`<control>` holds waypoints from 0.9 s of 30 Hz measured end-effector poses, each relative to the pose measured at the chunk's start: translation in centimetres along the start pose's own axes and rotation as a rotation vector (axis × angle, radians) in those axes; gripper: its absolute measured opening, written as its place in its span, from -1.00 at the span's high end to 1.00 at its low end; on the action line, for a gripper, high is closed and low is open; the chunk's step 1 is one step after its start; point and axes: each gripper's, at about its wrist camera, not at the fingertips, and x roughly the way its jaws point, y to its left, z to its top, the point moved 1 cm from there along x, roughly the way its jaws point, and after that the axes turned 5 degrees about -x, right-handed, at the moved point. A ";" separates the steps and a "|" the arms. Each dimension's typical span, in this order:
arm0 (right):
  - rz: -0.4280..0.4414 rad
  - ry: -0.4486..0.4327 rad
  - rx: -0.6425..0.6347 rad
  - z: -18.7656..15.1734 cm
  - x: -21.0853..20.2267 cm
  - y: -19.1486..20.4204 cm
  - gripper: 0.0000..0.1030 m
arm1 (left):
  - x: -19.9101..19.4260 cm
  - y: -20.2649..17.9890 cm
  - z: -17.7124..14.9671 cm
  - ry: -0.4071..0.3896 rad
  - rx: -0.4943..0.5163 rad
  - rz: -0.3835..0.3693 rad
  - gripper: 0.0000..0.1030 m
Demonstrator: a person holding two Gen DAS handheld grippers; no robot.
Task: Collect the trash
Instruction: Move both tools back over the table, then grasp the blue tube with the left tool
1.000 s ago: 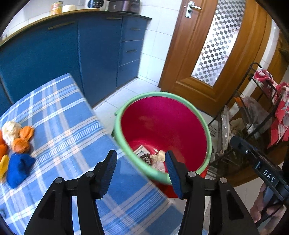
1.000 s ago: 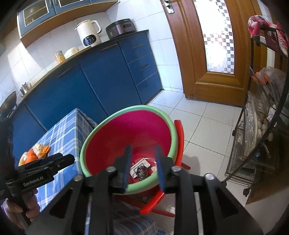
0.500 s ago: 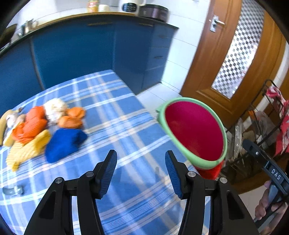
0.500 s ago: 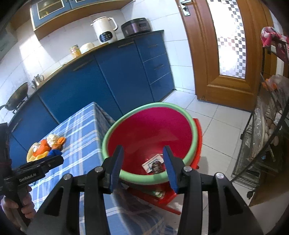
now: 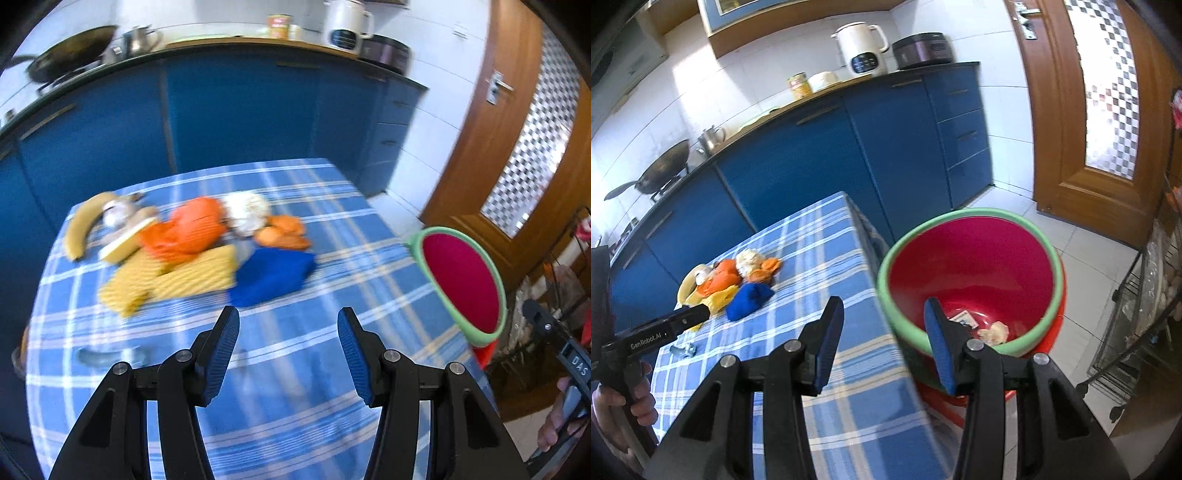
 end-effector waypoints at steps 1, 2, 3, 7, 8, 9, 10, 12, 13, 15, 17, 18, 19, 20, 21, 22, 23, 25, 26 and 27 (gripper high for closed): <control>0.006 0.001 -0.007 0.0 0.0 0.5 0.07 | -0.2 0.8 -0.1 0.001 -0.010 0.014 -0.11; 0.009 0.002 -0.011 -0.1 0.1 0.8 0.07 | -0.4 1.9 -0.3 0.005 -0.023 0.033 -0.11; 0.017 0.004 -0.018 -0.1 0.1 1.3 0.07 | -0.5 2.7 -0.4 0.007 -0.035 0.049 -0.11; 0.044 0.016 -0.040 -0.4 0.4 3.0 0.07 | -1.5 6.4 -0.8 0.002 -0.091 0.112 -0.11; 0.050 0.019 -0.045 -0.4 0.5 3.5 0.07 | -1.8 7.3 -0.9 -0.002 -0.105 0.127 -0.11; 0.056 0.021 -0.050 -0.5 0.5 3.9 0.07 | -2.0 8.1 -1.0 -0.005 -0.117 0.141 -0.11; 0.063 0.024 -0.057 -0.6 0.6 4.4 0.07 | -2.1 8.7 -1.1 -0.007 -0.126 0.154 -0.11; 0.074 0.032 -0.067 -0.8 0.8 5.2 0.07 | -2.4 10.4 -1.4 -0.011 -0.150 0.189 -0.11; 0.078 0.035 -0.071 -0.8 0.9 5.5 0.07 | -2.4 11.1 -1.5 -0.009 -0.161 0.202 -0.11; 0.087 0.042 -0.087 -1.0 1.1 6.4 0.07 | -2.4 12.4 -1.8 -0.006 -0.182 0.223 -0.11; 0.090 0.047 -0.101 -1.1 1.2 7.0 0.07 | -2.3 13.6 -2.1 -0.004 -0.204 0.244 -0.11; 0.093 0.050 -0.107 -1.2 1.3 7.3 0.07 | -2.2 14.1 -2.2 -0.003 -0.213 0.250 -0.11; 0.094 0.054 -0.113 -1.3 1.4 7.6 0.07 | -2.1 14.4 -2.3 0.000 -0.222 0.255 -0.11; 0.095 0.058 -0.117 -1.3 1.5 7.9 0.07 | -1.9 15.0 -2.4 0.004 -0.235 0.255 -0.11; 0.095 0.063 -0.120 -1.4 1.7 8.0 0.07 | -1.6 15.4 -2.5 0.010 -0.246 0.252 -0.11; 0.095 0.068 -0.122 -1.5 1.8 8.1 0.07 | -1.3 15.6 -2.5 0.014 -0.253 0.250 -0.11; 0.095 0.074 -0.124 -1.6 2.1 8.3 0.07 | -1.1 15.9 -2.6 0.018 -0.260 0.247 -0.11; 0.096 0.084 -0.129 -1.7 2.5 8.6 0.07 | -0.4 16.3 -2.9 0.026 -0.271 0.240 -0.11; 0.096 0.092 -0.134 -1.7 2.8 8.9 0.07 | -0.1 16.3 -2.9 0.029 -0.274 0.237 -0.11; 0.096 0.097 -0.138 -1.8 2.9 9.0 0.07 | 0.2 16.4 -2.9 0.033 -0.277 0.233 -0.11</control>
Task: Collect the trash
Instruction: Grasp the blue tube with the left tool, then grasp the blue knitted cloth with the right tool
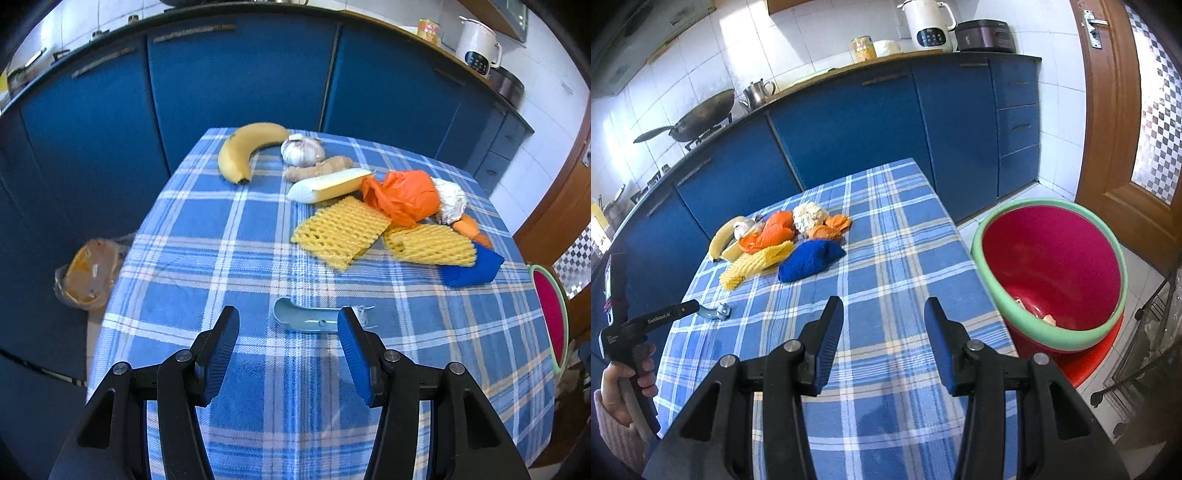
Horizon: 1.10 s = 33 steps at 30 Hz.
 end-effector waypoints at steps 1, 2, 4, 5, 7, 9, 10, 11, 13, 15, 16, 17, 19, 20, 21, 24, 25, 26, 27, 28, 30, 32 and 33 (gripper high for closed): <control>0.001 0.006 -0.005 0.0 0.3 0.2 0.07 | 0.3 0.0 -0.1 0.004 -0.001 -0.005 -0.11; 0.001 0.012 -0.011 0.1 0.6 0.4 0.07 | 0.6 0.0 -0.1 0.010 -0.001 -0.012 -0.11; 0.001 0.021 -0.020 0.1 0.9 0.8 0.07 | 1.0 0.0 -0.2 0.016 -0.004 -0.024 -0.07; 0.003 0.028 -0.026 0.2 1.2 1.0 0.07 | 1.2 0.0 -0.2 0.018 -0.005 -0.032 -0.03; 0.007 0.036 -0.038 0.3 1.7 1.4 0.07 | 1.5 0.0 -0.2 0.023 -0.004 -0.047 0.13; 0.008 0.043 -0.048 0.4 2.1 1.9 0.07 | 1.9 0.1 -0.2 0.028 -0.006 -0.058 0.26; 0.008 0.046 -0.051 0.4 2.3 2.1 0.07 | 2.1 0.2 -0.2 0.031 -0.008 -0.066 0.38; 0.009 0.050 -0.055 0.5 2.5 2.4 0.07 | 2.3 0.4 -0.1 0.036 -0.013 -0.075 0.43; 0.008 0.060 -0.065 0.6 3.0 2.9 0.07 | 2.6 0.6 -0.2 0.042 -0.021 -0.096 0.68; 0.005 0.071 -0.075 0.8 3.5 3.6 0.07 | 2.9 0.9 -0.1 0.041 -0.031 -0.126 0.73; 0.002 0.074 -0.079 0.9 3.7 3.9 0.07 | 2.9 1.0 0.0 0.038 -0.034 -0.136 0.76; -0.002 0.077 -0.084 1.0 3.9 4.2 0.07 | 2.9 1.2 0.1 0.031 -0.040 -0.155 0.77; -0.010 0.086 -0.090 1.2 4.4 4.7 0.07 | 2.8 1.4 0.2 0.026 -0.047 -0.181 0.81; -0.014 0.091 -0.091 1.3 4.7 5.0 0.07 | 2.7 1.4 0.3 0.021 -0.046 -0.197 0.82; -0.019 0.095 -0.092 1.5 5.1 5.4 0.07 | 2.6 1.5 0.4 0.017 -0.041 -0.204 0.83; -0.030 0.109 -0.084 2.0 6.2 6.2 0.07 | 2.2 1.4 0.6 -0.013 -0.017 -0.205 0.83; -0.031 0.113 -0.080 2.2 6.6 6.4 0.07 | 2.0 1.5 0.7 -0.023 -0.010 -0.204 0.83; -0.030 0.119 -0.072 2.3 7.0 6.7 0.07 | 1.7 1.5 0.8 -0.037 0.000 -0.205 0.83; -0.031 0.126 -0.058 2.6 7.6 6.9 0.07 | 1.5 1.5 0.9 -0.051 0.006 -0.206 0.83; -0.030 0.133 -0.042 2.8 8.2 7.1 0.07 | 1.2 1.6 1.0 -0.063 0.009 -0.207 0.83; -0.021 0.145 -0.017 3.1 9.2 7.5 0.07 | 0.7 1.8 1.3 -0.090 0.012 -0.205 0.83; -0.010 0.159 -0.001 3.4 10.3 8.0 0.07 | 0.2 2.1 1.7 -0.125 0.009 -0.194 0.83; -0.005 0.164 0.003 3.5 10.8 8.1 0.07 | -0.1 2.3 1.9 -0.141 0.008 -0.186 0.84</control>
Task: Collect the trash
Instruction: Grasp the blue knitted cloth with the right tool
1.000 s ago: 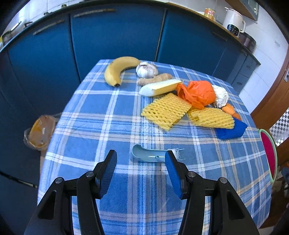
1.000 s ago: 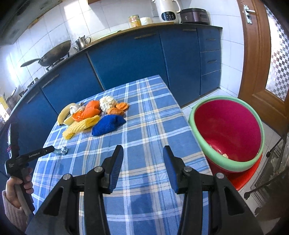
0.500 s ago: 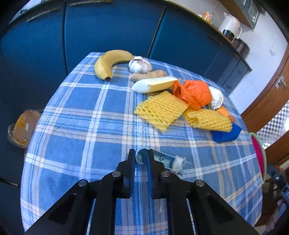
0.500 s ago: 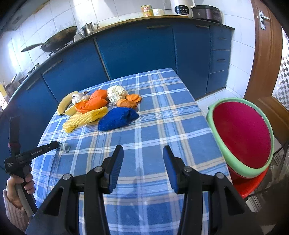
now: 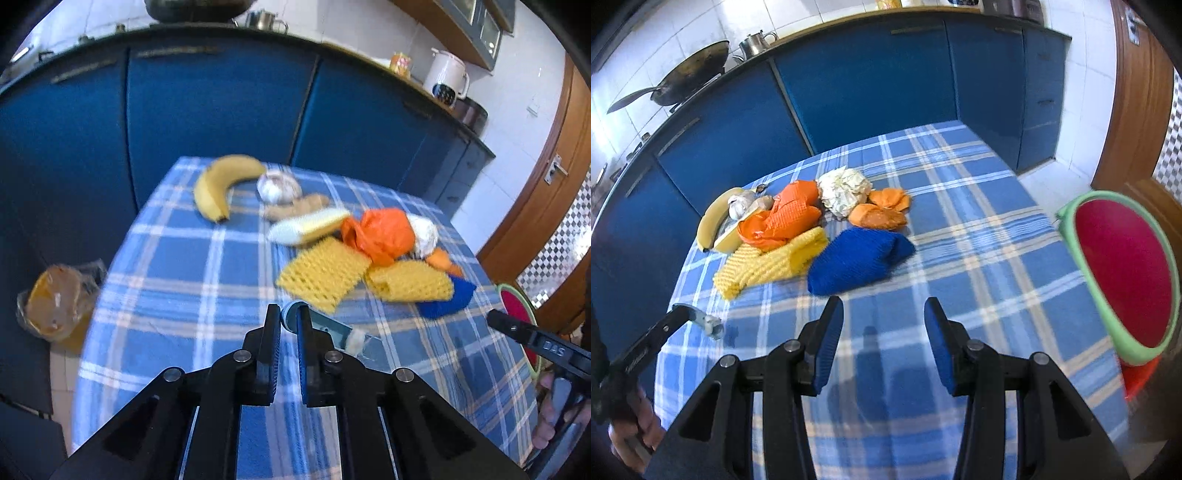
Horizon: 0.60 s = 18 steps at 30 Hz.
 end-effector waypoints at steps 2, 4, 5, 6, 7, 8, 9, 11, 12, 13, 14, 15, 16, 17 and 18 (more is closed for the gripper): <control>0.008 0.013 0.005 0.5 1.0 0.4 0.07 | -0.4 0.2 0.3 -0.029 0.001 0.020 0.83; 0.007 0.023 0.006 1.1 2.3 0.8 0.07 | -0.6 0.4 0.6 -0.043 -0.004 0.033 0.83; 0.006 0.026 0.007 1.3 2.8 0.9 0.07 | -0.7 0.6 0.6 -0.045 -0.010 0.034 0.83; 0.007 0.027 0.009 1.6 3.2 1.0 0.07 | -0.7 0.6 0.7 -0.045 -0.016 0.033 0.83; 0.004 0.029 0.012 1.8 3.7 1.1 0.07 | -0.7 0.7 0.7 -0.045 -0.018 0.034 0.83; 0.002 0.032 0.016 2.0 4.2 1.0 0.07 | -0.7 0.7 0.8 -0.047 -0.019 0.038 0.83; 0.002 0.035 0.020 2.2 4.6 1.0 0.07 | -0.7 0.6 0.8 -0.048 -0.020 0.040 0.83; 0.007 0.045 0.030 2.4 5.3 0.8 0.07 | -0.8 0.4 0.7 -0.049 -0.021 0.042 0.83; 0.021 0.051 0.034 2.5 5.8 0.7 0.07 | -0.8 0.4 0.7 -0.049 -0.019 0.042 0.83; 0.028 0.055 0.034 2.5 6.0 0.7 0.08 | -0.9 0.3 0.7 -0.050 -0.018 0.044 0.83; 0.032 0.053 0.034 2.5 6.0 0.7 0.13 | -1.0 0.1 0.7 -0.052 -0.017 0.044 0.83; 0.045 0.044 0.026 2.5 5.9 0.7 0.30 | -1.1 0.0 0.7 -0.054 -0.015 0.044 0.83; 0.047 0.036 0.014 2.4 5.8 0.8 0.45 | -1.2 -0.2 0.6 -0.056 -0.013 0.045 0.83; 0.048 0.027 0.000 2.4 5.5 1.0 0.61 | -1.3 -0.4 0.6 -0.058 -0.011 0.046 0.83; 0.050 0.021 -0.010 2.3 5.2 1.1 0.67 | -1.5 -0.6 0.6 -0.060 -0.009 0.047 0.83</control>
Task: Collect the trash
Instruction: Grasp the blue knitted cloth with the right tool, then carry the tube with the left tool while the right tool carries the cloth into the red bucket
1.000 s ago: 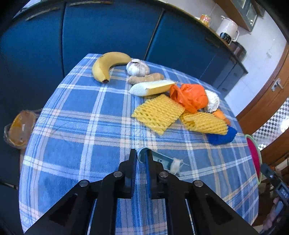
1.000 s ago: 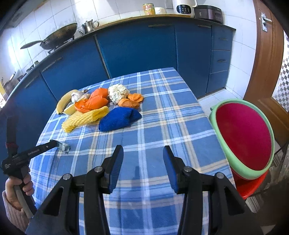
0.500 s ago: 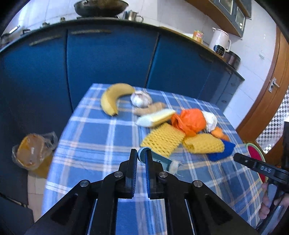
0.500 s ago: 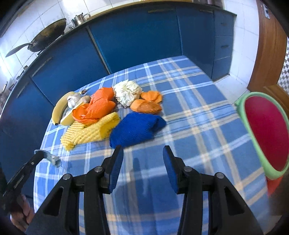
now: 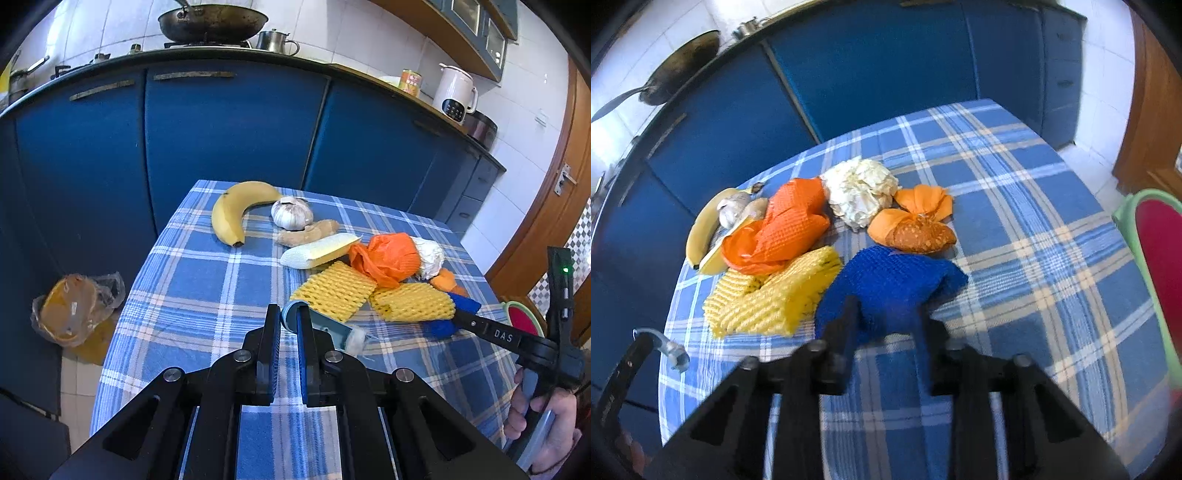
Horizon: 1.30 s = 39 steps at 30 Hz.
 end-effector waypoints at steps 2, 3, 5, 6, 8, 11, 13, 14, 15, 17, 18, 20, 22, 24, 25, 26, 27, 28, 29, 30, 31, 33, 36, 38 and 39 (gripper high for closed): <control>0.013 -0.018 -0.025 -0.1 -0.8 0.3 0.73 | -0.4 -0.5 -0.1 -0.005 0.006 -0.001 0.83; 0.016 -0.040 -0.039 -0.3 -1.6 0.5 0.74 | -0.6 -0.7 -0.1 -0.007 0.010 -0.003 0.83; 0.012 -0.078 -0.063 -0.4 -3.0 0.7 0.74 | -1.1 -1.2 -0.2 -0.012 0.019 -0.006 0.83; 0.007 -0.104 -0.079 -0.5 -4.0 0.9 0.74 | -1.3 -1.5 -0.3 -0.015 0.024 -0.008 0.83; 0.009 -0.139 -0.104 -0.8 -5.7 1.1 0.75 | -1.8 -2.0 -0.3 -0.022 0.035 -0.011 0.83; 0.016 -0.164 -0.118 -1.3 -7.7 1.2 0.74 | -2.6 -2.8 -0.4 -0.032 0.047 -0.023 0.83; 0.023 -0.175 -0.109 -1.7 -8.7 0.8 0.75 | -3.1 -3.5 -0.4 -0.034 0.054 -0.036 0.84; 0.027 -0.181 -0.101 -1.9 -9.2 0.5 0.74 | -3.4 -3.8 -0.5 -0.035 0.058 -0.041 0.83; 0.029 -0.186 -0.092 -2.1 -9.5 0.2 0.75 | -3.5 -4.2 -0.5 -0.037 0.063 -0.043 0.84; 0.034 -0.193 -0.073 -2.5 -10.4 -0.6 0.74 | -4.0 -5.0 -0.7 -0.041 0.082 -0.048 0.83; 0.033 -0.195 -0.065 -2.8 -10.8 -0.9 0.74 | -4.1 -5.4 -0.8 -0.040 0.090 -0.053 0.83; 0.028 -0.204 -0.052 -3.1 -11.6 -1.6 0.74 | -4.4 -6.2 -1.0 -0.037 0.102 -0.065 0.83; 0.021 -0.216 -0.039 -3.6 -12.5 -2.4 0.74 | -4.7 -7.0 -1.2 -0.038 0.117 -0.073 0.84; 0.014 -0.228 -0.027 -4.0 -13.3 -3.1 0.74 | -5.0 -7.9 -1.5 -0.039 0.139 -0.075 0.84; 0.012 -0.235 -0.022 -4.2 -13.8 -3.4 0.74 | -5.1 -8.4 -1.8 -0.036 0.149 -0.079 0.84; 0.011 -0.242 -0.016 -4.4 -14.2 -3.9 0.74 | -5.1 -8.8 -1.9 -0.032 0.155 -0.081 0.84; 0.007 -0.252 -0.006 -4.7 -14.8 -4.4 0.74 | -5.1 -9.1 -2.1 -0.027 0.161 -0.087 0.83; 0.004 -0.257 0.001 -4.8 -15.2 -4.9 0.74 | -5.1 -9.7 -2.3 -0.019 0.166 -0.097 0.83; 0.000 -0.263 0.008 -5.0 -15.6 -5.4 0.74 | -5.1 -10.0 -2.4 -0.012 0.168 -0.105 0.83; -0.006 -0.268 0.013 -5.2 -15.9 -5.8 0.74 | -5.1 -10.5 -2.5 -0.003 0.172 -0.115 0.83; -0.015 -0.274 0.016 -5.4 -16.3 -6.3 0.74 | -5.0 -10.9 -2.6 0.004 0.175 -0.121 0.83; -0.037 -0.287 0.023 -5.8 -17.0 -7.4 0.74 | -4.8 -12.0 -2.8 0.026 0.181 -0.134 0.83; -0.060 -0.303 0.047 -6.4 -18.1 -9.4 0.74 | -4.3 -13.7 -3.0 0.057 0.188 -0.155 0.83; -0.070 -0.313 0.061 -6.7 -18.6 -10.6 0.74 | -3.9 -15.1 -3.1 0.073 0.201 -0.169 0.83; -0.078 -0.320 0.072 -7.0 -18.9 -11.5 0.74 | -3.8 -15.9 -3.1 0.079 0.211 -0.173 0.84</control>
